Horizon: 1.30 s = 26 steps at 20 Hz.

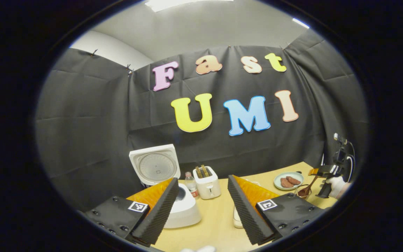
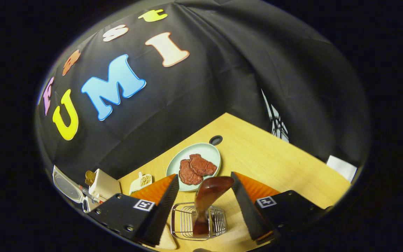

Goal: Close the left gripper, press the button to open the rice cooker; take a wooden spoon from the chopstick holder with the right hand, scoop a spoonful of rice and pour it into the rice cooker, then put the wooden spoon back into the chopstick holder.

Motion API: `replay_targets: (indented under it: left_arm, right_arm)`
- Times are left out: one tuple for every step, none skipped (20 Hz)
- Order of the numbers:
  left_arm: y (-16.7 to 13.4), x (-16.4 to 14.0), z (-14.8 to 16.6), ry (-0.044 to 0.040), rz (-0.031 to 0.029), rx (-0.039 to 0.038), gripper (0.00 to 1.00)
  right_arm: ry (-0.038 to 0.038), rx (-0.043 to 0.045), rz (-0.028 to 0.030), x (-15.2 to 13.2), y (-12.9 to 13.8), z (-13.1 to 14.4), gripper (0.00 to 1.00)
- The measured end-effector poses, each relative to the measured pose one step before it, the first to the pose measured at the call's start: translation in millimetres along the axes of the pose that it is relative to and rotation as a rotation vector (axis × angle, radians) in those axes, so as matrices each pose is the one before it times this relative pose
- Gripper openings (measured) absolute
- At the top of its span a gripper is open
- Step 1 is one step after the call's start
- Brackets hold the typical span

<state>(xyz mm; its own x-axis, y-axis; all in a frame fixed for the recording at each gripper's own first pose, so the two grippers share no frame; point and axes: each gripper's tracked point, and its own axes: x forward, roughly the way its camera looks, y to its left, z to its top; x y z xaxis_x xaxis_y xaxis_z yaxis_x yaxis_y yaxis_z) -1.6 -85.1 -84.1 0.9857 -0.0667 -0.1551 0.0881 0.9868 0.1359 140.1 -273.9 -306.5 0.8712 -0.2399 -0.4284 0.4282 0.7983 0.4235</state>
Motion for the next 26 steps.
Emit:
replay_targets:
  left_arm:
    - [2.56,2.17,2.36,-0.00685,-0.00299,-0.00124,0.96]
    - [2.64,2.14,2.66,-0.00653,-0.00505,-0.00381,0.96]
    - [2.76,2.99,3.48,-0.00631,-0.00499,-0.00654,0.96]
    - [4.9,3.77,2.75,-0.00379,0.00055,-0.00363,0.95]
    - [6.47,4.59,1.78,-0.00179,0.00218,-0.00326,0.96]
    - [3.67,4.89,2.55,-0.00431,-0.00575,-0.00677,0.98]
    - [5.92,5.05,4.71,-0.00792,0.0004,-0.00573,0.99]
    - [7.61,5.84,5.59,-0.00983,0.00334,-0.00443,0.98]
    - [8.27,6.05,4.61,-0.01357,0.00574,-0.00263,0.96]
    - [9.39,7.02,5.33,-0.01144,0.01113,0.00192,0.96]
    - [9.31,6.18,4.1,-0.01088,0.00921,0.00044,0.99]
    - [9.39,7.01,3.8,-0.0114,0.01288,-0.00335,0.99]
    - [8.26,6.5,2.61,-0.00432,0.00834,-0.00322,0.99]
    - [8.9,6.7,1.38,-0.00254,0.01123,-0.00301,0.99]
    - [7.62,8.24,2.44,-0.00463,0.00459,-0.00778,0.97]
    - [5.06,6.9,0.24,0.00371,0.00014,-0.01477,0.96]
    - [4.76,6.5,0.94,0.00184,-0.00179,-0.016,0.99]
    - [5.12,5.96,2.65,-0.00105,0.00266,-0.0078,0.96]
    - [7.44,6.86,2.13,-0.00387,0.00737,0.00242,0.97]
    - [5.84,7.21,3.96,-0.00753,0.00543,0.00563,0.98]
    - [4.52,8.22,2.98,-0.00679,0.00242,-0.00094,0.99]
    - [2.8,9.27,3.81,-0.00654,-0.00575,-0.00703,0.97]
    - [3.94,11.45,3.85,-0.00462,-0.00146,-0.00733,0.98]
    - [4.77,12.06,3.84,-0.00322,0.0003,-0.00422,0.98]
    - [6.18,13.98,4.57,-0.00356,0.0046,-0.00068,0.99]
    - [8.39,14.74,5.09,-0.0055,0.01768,0.00313,0.98]
  right_arm:
    - [-0.04118,-0.05805,-0.00164,-11.53,5.49,17.55,0.95]
    - [-0.05172,-0.06544,-0.00806,-13.77,4.22,21.22,0.95]
    - [-0.05238,-0.06738,0.00417,-14.02,8.25,20.74,0.98]
    - [-0.04384,-0.04455,0.01948,-12.97,11.96,20.48,0.98]
    - [-0.02826,-0.04483,0.01868,-14.42,10.78,16.39,0.98]
    - [-0.01956,-0.03695,0.01548,-13.02,10.23,16.65,0.98]
    - [-0.02711,-0.0238,0.01903,-11.67,10.53,16.95,0.98]
    - [-0.0223,-0.02105,0.01756,-11.42,12.13,16.56,0.98]
    - [-0.03191,-0.00856,0.02028,-10.23,11.0,16.05,0.98]
    - [-0.02496,-0.00817,0.01545,-10.61,11.04,13.63,0.98]
    - [-0.01691,-0.01037,0.01458,-11.47,11.28,11.38,0.98]
    - [-0.01573,-0.01286,0.01805,-10.94,12.46,10.51,0.93]
    - [-0.00573,-0.01541,0.00856,-10.72,7.94,5.63,0.93]
    - [-0.00582,-0.00373,0.00895,-10.64,9.26,5.11,0.98]
    - [-0.00534,-0.00107,0.01483,-10.89,12.27,4.36,0.98]
    - [-0.00095,-0.00743,0.02287,-9.93,13.17,2.15,0.98]
    - [-0.00164,-0.01263,0.02115,-10.13,10.96,-0.17,0.98]
    - [-0.006,-0.01987,0.00959,-8.03,8.71,2.33,0.98]
    - [-0.0014,-0.00988,0.01919,-7.2,9.87,0.46,0.98]
    - [0.00548,0.00594,0.01802,-5.26,11.21,-1.63,0.98]
    - [0.00554,0.01117,0.02077,-5.06,11.88,-1.69,0.98]
    - [0.00277,-0.0009,0.00319,-2.99,5.37,-1.26,0.98]
    - [0.00254,-0.00642,0.00142,-1.33,2.79,-1.1,0.93]
    - [0.00791,-0.00379,0.00057,-0.23,3.01,-1.57,0.98]
    - [0.00976,-0.00185,0.00161,0.64,3.56,-2.65,0.98]
    - [0.00476,-0.00143,0.0031,2.41,3.51,-1.9,0.98]
